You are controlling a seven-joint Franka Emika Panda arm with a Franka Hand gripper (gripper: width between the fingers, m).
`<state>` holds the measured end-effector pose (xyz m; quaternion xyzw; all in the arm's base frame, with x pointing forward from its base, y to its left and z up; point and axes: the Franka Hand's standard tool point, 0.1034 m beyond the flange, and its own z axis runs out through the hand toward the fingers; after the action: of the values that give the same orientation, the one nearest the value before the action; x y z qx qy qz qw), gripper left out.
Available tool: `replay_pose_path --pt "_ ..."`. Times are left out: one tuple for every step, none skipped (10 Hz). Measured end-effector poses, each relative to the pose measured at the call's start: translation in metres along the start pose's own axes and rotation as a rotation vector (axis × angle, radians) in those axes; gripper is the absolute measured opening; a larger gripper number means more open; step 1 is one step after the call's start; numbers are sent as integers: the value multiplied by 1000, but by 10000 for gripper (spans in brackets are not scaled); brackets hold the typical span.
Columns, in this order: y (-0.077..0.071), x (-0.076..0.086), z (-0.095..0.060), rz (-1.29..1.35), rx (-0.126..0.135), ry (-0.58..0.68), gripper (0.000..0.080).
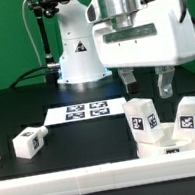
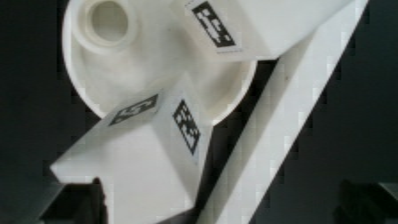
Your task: Assemble stool
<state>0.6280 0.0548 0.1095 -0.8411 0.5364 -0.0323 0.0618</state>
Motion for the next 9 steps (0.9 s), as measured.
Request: replay_pose_path --pt "0 0 0 -73 0 0 648" --pt "0 1 0 -118 -1 0 648" --pt "1 4 0 -270 -9 6 648" --pt "1 6 -2 -381 -16 11 648" --pt "1 6 -2 -507 -18 12 648" --pt "2 7 -2 -597 -18 11 648" --pt "3 11 -3 -671 -20 13 648" --pt "3 12 -3 -757 -27 17 648" --pt "4 12 -3 -779 -27 16 648"
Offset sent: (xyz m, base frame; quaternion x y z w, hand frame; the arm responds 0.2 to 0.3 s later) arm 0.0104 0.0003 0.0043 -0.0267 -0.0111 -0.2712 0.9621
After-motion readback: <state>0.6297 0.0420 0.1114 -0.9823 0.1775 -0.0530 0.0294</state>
